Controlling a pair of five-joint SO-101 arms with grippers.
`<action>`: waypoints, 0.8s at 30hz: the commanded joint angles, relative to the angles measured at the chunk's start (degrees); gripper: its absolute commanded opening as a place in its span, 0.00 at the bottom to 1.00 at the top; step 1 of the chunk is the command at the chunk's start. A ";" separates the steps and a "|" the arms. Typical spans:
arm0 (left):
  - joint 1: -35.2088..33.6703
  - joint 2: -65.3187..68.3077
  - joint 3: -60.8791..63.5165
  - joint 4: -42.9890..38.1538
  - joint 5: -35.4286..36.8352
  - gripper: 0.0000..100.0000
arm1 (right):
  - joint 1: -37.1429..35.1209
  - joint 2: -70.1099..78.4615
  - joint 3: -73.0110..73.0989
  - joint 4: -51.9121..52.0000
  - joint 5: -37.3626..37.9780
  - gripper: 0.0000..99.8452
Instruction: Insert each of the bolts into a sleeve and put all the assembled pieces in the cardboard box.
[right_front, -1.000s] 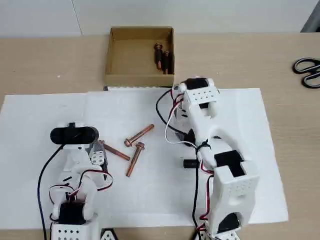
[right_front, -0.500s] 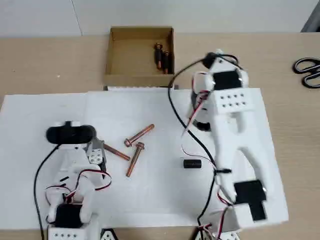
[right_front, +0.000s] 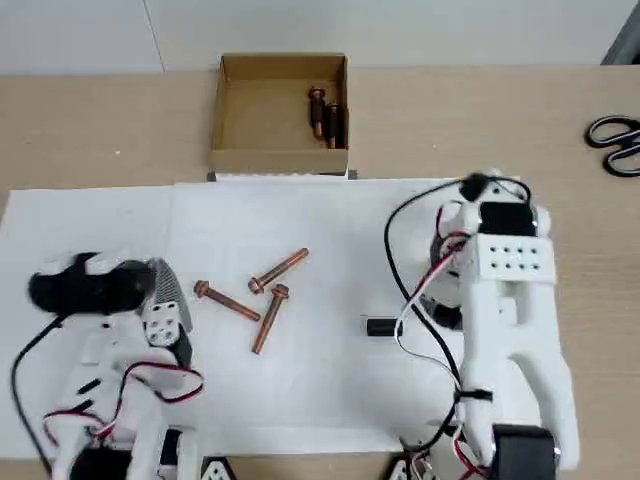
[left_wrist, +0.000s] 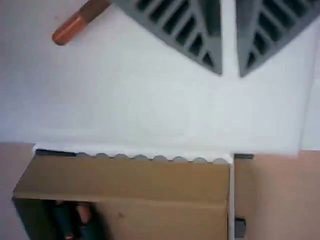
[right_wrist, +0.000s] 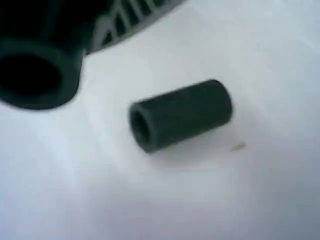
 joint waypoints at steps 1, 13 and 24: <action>-0.26 10.99 -16.13 3.34 3.16 0.01 | 0.48 -4.44 3.96 -0.92 0.62 0.00; -0.26 63.91 -63.43 29.45 23.21 0.01 | 0.48 -14.46 15.12 -5.93 0.26 0.00; -1.58 85.01 -61.76 29.63 45.19 0.01 | 0.57 -22.64 16.79 -5.93 -0.44 0.00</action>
